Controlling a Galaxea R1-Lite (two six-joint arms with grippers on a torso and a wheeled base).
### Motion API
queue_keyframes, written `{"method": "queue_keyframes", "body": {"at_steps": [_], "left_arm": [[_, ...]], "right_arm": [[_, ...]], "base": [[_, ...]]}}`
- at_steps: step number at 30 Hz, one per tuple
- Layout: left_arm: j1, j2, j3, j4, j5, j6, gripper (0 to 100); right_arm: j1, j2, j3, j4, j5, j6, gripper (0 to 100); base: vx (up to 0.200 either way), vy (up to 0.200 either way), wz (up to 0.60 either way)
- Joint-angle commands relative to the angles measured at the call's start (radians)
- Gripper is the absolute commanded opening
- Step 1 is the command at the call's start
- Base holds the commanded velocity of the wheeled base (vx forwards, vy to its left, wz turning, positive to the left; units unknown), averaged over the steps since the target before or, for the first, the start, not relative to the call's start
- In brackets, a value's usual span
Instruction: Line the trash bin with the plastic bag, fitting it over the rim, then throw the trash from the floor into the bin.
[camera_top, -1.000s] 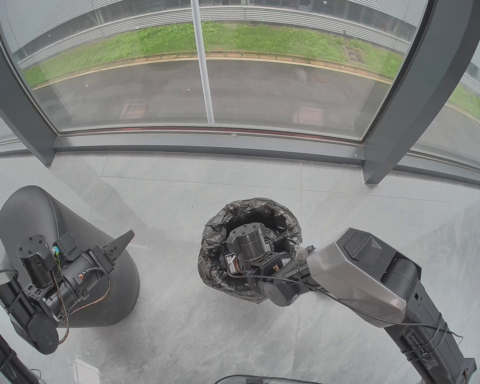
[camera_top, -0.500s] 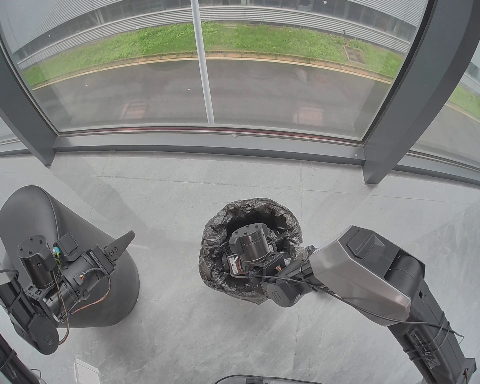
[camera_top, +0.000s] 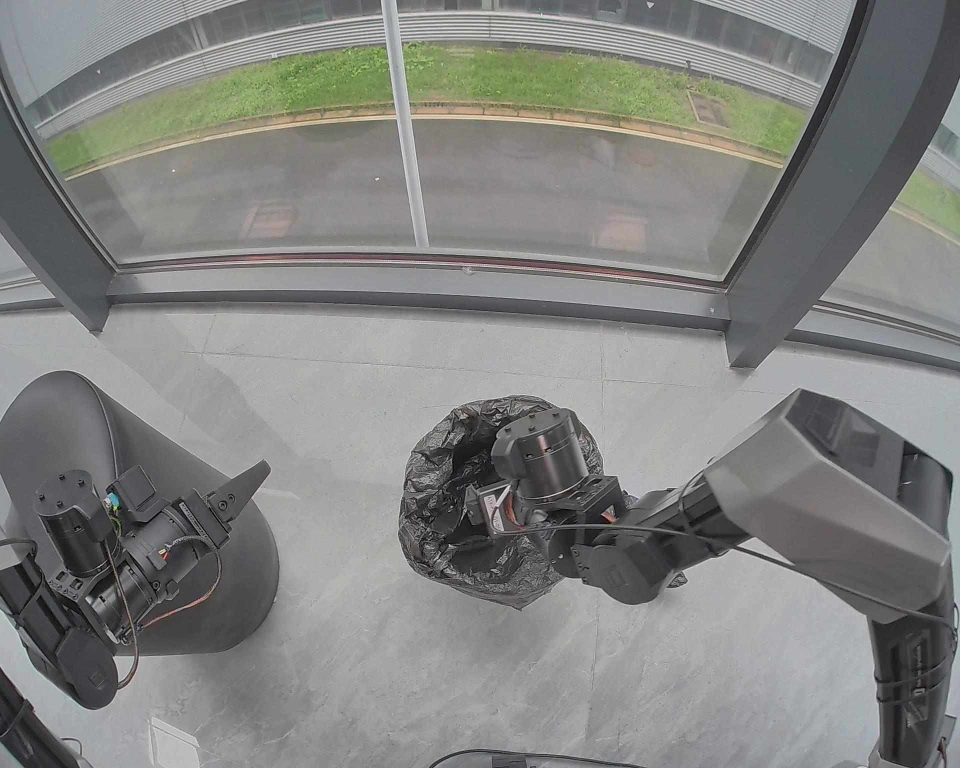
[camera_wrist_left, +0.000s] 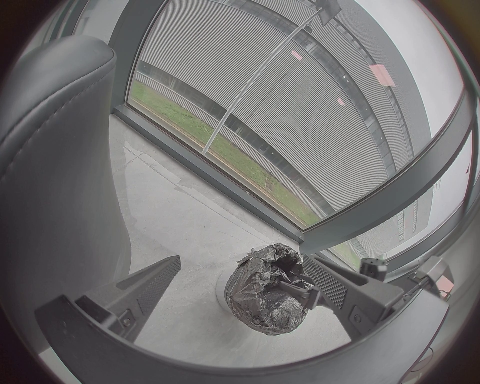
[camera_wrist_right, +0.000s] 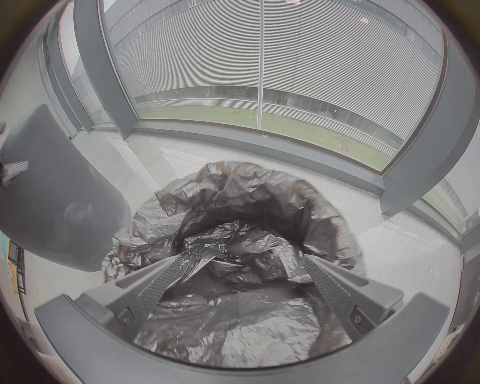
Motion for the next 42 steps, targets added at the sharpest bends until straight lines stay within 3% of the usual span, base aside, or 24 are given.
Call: {"method": "queue_keyframes", "body": {"at_steps": [1, 11, 20, 29, 33, 34, 35, 42], "left_arm": [[0.002, -0.002, -0.001, -0.001, 0.002, 0.003, 100], [0.002, -0.002, 0.0, -0.001, 0.002, 0.001, 100], [0.011, 0.004, -0.004, -0.001, 0.002, 0.001, 100], [0.011, 0.024, -0.001, -0.001, 0.0, 0.001, 100], [0.009, 0.026, 0.002, -0.001, -0.001, 0.006, 100], [0.009, 0.026, 0.002, -0.001, -0.001, 0.006, 100], [0.009, 0.027, 0.004, -0.001, -0.001, 0.007, 100], [0.008, 0.038, 0.004, -0.001, -0.001, 0.015, 100]], "right_arm": [[-0.001, -0.208, 0.154, 0.005, 0.0, -0.001, 100], [-0.074, -0.266, 0.289, -0.011, -0.014, 0.051, 100], [-0.131, -0.24, 0.306, -0.011, -0.014, 0.07, 100], [-0.263, -0.239, 0.355, -0.058, -0.011, 0.039, 100], [-0.357, -0.265, 0.455, -0.072, 0.034, -0.125, 100], [-0.357, -0.265, 0.455, -0.072, 0.034, -0.125, 100], [-0.386, -0.263, 0.475, -0.098, 0.086, -0.163, 100], [-0.466, -0.214, 0.493, -0.147, 0.217, -0.168, 100]], "base": [[0.0, 0.0, 0.0], [0.0, 0.0, 0.0], [0.0, 0.0, 0.0], [0.0, 0.0, 0.0], [0.0, 0.0, 0.0], [0.0, 0.0, 0.0], [0.0, 0.0, 0.0], [0.0, 0.0, 0.0]]}}
